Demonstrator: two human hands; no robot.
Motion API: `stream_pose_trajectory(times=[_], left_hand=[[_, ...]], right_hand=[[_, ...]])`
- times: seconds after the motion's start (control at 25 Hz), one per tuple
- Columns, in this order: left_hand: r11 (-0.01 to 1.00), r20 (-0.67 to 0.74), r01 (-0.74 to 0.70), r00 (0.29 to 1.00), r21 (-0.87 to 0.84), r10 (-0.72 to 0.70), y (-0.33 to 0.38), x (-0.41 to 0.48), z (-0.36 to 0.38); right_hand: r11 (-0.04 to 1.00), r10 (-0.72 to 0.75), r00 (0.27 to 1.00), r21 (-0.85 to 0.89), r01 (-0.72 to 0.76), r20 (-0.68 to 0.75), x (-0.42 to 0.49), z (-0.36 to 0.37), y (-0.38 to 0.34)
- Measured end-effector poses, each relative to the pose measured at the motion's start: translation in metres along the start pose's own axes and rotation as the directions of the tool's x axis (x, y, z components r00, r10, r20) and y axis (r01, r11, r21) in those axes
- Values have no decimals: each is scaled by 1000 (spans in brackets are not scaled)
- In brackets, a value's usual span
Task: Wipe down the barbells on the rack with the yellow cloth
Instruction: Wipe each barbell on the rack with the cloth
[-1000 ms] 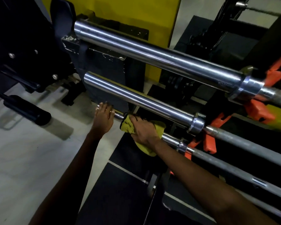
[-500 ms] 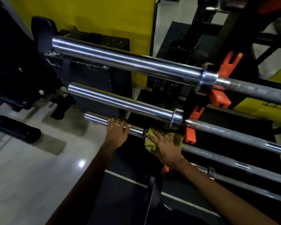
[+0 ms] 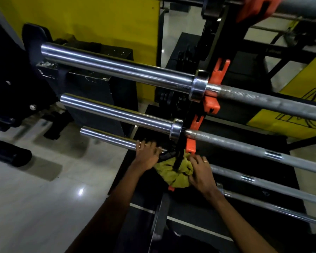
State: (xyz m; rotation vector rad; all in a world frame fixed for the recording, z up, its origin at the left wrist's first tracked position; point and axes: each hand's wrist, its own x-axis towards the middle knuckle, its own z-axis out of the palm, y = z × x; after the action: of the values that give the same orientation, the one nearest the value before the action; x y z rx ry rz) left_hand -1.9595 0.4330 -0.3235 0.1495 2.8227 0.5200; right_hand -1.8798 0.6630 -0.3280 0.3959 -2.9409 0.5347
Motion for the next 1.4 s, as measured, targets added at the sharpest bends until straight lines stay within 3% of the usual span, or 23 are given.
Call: stream_pose_trajectory(times=[0.28, 0.32, 0.44, 0.48, 0.52, 0.6, 0.68, 0.8, 0.96, 1.04, 1.12, 1.24, 1.32, 1.4], left_hand=[[999, 62, 31, 998, 7, -31, 17, -9, 6], [999, 71, 29, 997, 45, -32, 18, -10, 6], [996, 27, 27, 999, 87, -30, 33, -14, 16], [998, -6, 0, 1000, 64, 1, 42, -17, 22], [998, -35, -41, 998, 44, 43, 51, -21, 30], [994, -67, -107, 992, 34, 109, 67, -30, 45], [994, -66, -105, 992, 12, 105, 73, -33, 52], [994, -65, -108, 992, 23, 109, 69, -27, 49], [987, -76, -148, 985, 63, 153, 62, -27, 46], [984, -54, -173, 983, 35, 175, 60, -25, 41], [984, -36, -179, 983, 15, 180, 60, -22, 37], [989, -4, -147, 989, 27, 147, 63, -23, 37], [987, -35, -148, 988, 56, 150, 71, -30, 39], [957, -95, -274, 955, 94, 282, 81, -41, 39]], right_hand=[[943, 309, 942, -83, -321, -128, -38, -30, 59], [914, 381, 909, -80, -398, -168, -43, -34, 65], [768, 631, 704, 133, -626, -326, -48, -41, 76], [777, 621, 700, 156, -610, -353, -48, -39, 76], [816, 567, 746, 109, -568, -349, -47, -35, 70], [883, 454, 870, -32, -468, -193, -47, -18, 47], [897, 414, 909, -147, -416, -45, -52, 3, 32], [896, 377, 925, -239, -375, -39, -54, -10, 51], [888, 420, 907, -204, -413, -8, -65, -46, 86], [832, 525, 844, -140, -536, -113, -71, -49, 94], [775, 611, 781, -105, -624, -129, -65, -44, 89], [833, 525, 851, -199, -515, -5, -45, -21, 59], [844, 481, 877, -267, -465, -7, -39, -13, 51], [865, 435, 900, -279, -416, 7, -41, -22, 68]])
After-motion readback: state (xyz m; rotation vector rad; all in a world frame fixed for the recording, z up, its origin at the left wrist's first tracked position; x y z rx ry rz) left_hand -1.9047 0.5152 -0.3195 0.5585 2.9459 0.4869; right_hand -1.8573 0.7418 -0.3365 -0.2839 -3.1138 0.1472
